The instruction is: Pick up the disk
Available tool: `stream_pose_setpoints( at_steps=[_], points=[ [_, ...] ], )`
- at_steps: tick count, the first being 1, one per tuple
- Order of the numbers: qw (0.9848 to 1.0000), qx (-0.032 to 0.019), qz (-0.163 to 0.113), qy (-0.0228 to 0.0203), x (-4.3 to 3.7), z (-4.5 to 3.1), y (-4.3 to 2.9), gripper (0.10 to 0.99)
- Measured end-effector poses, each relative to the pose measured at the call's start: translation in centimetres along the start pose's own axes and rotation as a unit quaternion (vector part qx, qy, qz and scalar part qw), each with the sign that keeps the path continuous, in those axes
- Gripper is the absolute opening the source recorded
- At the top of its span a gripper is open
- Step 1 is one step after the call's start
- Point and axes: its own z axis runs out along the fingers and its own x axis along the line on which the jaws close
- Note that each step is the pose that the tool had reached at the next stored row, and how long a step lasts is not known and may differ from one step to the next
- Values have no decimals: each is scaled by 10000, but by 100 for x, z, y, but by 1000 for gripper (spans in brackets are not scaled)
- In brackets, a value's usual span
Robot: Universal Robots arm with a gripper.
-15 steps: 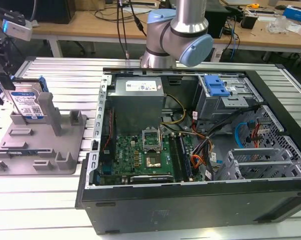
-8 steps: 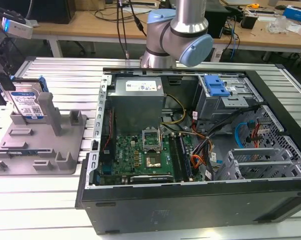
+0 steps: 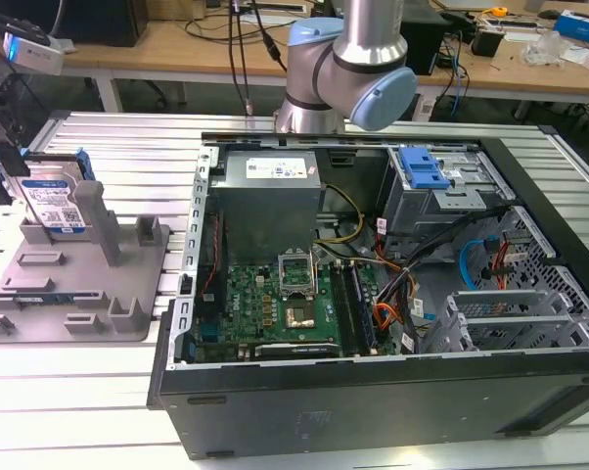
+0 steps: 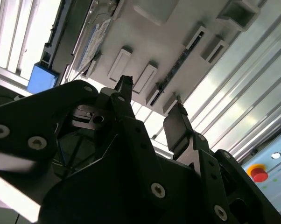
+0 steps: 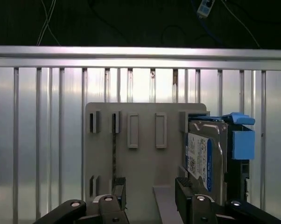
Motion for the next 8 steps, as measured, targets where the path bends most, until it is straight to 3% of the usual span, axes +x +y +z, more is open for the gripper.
stream_pose_setpoints(
  at_steps=[8],
  points=[
    [10000,-1,0,7,-340,2,137,541]
  ],
)
